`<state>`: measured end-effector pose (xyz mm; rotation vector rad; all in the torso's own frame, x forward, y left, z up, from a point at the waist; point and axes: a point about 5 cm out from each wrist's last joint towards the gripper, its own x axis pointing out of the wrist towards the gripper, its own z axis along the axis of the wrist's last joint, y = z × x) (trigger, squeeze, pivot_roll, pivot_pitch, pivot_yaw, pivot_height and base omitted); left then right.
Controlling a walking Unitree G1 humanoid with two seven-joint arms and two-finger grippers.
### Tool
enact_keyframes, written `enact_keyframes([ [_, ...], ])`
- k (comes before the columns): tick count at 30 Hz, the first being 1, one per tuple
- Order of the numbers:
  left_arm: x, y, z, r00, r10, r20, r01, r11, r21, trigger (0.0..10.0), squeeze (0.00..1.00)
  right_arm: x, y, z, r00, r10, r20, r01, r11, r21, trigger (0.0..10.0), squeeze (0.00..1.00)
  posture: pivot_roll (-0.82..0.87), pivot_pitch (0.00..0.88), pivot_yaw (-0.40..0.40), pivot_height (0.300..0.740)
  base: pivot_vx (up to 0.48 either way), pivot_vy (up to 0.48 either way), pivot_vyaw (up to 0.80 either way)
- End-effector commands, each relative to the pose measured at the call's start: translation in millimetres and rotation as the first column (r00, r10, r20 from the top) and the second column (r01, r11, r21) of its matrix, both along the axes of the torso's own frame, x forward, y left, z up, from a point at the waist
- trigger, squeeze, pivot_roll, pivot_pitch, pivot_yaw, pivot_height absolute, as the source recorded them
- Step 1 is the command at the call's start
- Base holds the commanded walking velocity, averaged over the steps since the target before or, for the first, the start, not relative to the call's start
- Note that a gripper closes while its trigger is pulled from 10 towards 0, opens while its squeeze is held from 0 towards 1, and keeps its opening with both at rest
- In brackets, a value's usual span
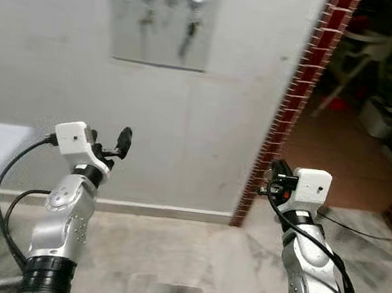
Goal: Hang keys on a hook
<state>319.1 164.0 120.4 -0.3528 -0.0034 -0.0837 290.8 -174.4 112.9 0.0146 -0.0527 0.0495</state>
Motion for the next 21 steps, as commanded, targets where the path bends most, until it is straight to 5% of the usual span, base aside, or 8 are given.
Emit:
enact_keyframes([
  [1, 1.8, 13.3, 6.7, 0.999, 0.036, 0.018, -0.036, 0.999, 0.019, 10.0, 0.0, 3.8, 7.3, 9.4, 0.999, 0.016, 0.035, -0.017, 1.0, 0.013, 10.0, 0.0, -0.03, 0.0, -0.024, 0.74, 0.431, 0.0, 0.0],
  [21, 1.7, 13.7, 5.2, 0.999, 0.041, 0.012, -0.041, 0.999, 0.02, 10.0, 0.0, 3.4, 7.5, 10.3, 0.999, 0.023, 0.034, -0.023, 1.0, 0.012, 10.0, 0.0, -0.03, 0.0, -0.03, 0.74, 0.426, 0.0, 0.0],
])
